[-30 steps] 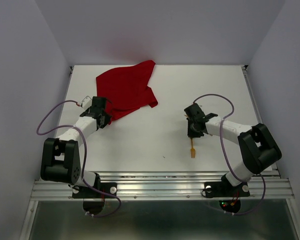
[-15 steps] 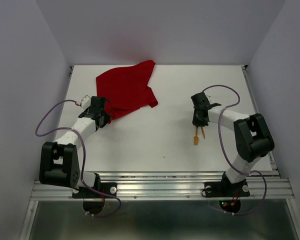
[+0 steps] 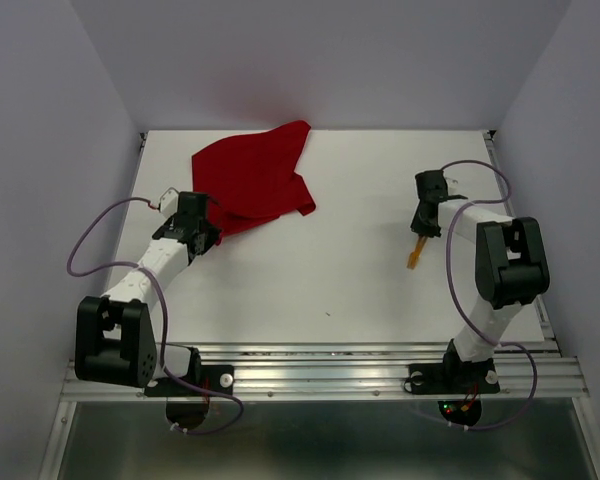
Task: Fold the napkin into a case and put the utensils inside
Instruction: Move the fork to the corner of the board, then pick up the crumpled napkin from the center of the board.
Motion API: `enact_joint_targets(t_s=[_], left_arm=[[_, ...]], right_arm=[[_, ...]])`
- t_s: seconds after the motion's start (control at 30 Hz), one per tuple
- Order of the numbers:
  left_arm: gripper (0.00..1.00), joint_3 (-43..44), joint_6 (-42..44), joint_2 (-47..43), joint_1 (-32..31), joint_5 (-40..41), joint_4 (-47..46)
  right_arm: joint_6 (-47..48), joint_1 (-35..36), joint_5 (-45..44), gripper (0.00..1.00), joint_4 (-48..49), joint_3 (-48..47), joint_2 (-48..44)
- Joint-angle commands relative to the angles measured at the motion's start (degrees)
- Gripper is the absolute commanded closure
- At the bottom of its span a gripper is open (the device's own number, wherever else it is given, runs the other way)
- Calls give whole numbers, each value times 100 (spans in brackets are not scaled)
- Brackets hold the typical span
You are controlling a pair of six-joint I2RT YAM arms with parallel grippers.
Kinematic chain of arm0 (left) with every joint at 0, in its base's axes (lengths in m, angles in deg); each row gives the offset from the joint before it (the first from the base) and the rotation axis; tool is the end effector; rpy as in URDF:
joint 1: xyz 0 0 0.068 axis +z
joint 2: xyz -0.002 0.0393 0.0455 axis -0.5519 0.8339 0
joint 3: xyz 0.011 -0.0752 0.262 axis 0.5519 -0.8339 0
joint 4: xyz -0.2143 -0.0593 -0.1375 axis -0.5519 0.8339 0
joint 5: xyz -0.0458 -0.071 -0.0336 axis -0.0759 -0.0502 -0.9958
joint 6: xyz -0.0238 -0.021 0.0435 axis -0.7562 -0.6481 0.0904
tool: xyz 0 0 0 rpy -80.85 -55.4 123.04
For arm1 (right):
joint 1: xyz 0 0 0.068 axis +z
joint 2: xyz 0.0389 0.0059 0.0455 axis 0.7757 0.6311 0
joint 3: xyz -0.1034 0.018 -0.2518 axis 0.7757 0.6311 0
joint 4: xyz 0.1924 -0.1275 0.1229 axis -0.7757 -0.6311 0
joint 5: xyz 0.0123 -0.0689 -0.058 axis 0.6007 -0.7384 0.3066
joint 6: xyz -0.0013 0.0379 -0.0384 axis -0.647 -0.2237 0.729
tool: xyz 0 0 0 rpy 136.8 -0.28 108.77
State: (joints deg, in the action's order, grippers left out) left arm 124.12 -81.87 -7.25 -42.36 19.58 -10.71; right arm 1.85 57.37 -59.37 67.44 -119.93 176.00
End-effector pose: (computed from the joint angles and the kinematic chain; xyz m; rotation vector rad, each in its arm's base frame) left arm 0.2750 -0.0351 0.2272 -0.8585 2.1492 -0.2449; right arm 0.3579 0.0288 0.1621 0.5260 2.5007 -0.2372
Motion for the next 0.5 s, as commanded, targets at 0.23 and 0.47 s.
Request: enact_joint_targets(t_s=[0.23, 0.47], left_arm=[[100, 717, 477, -574, 51, 331, 485], [100, 797, 512, -495, 51, 225, 485]], right_arm=[[276, -53, 388, 25, 120, 83, -632], [293, 1684, 625, 7, 401, -708, -433]])
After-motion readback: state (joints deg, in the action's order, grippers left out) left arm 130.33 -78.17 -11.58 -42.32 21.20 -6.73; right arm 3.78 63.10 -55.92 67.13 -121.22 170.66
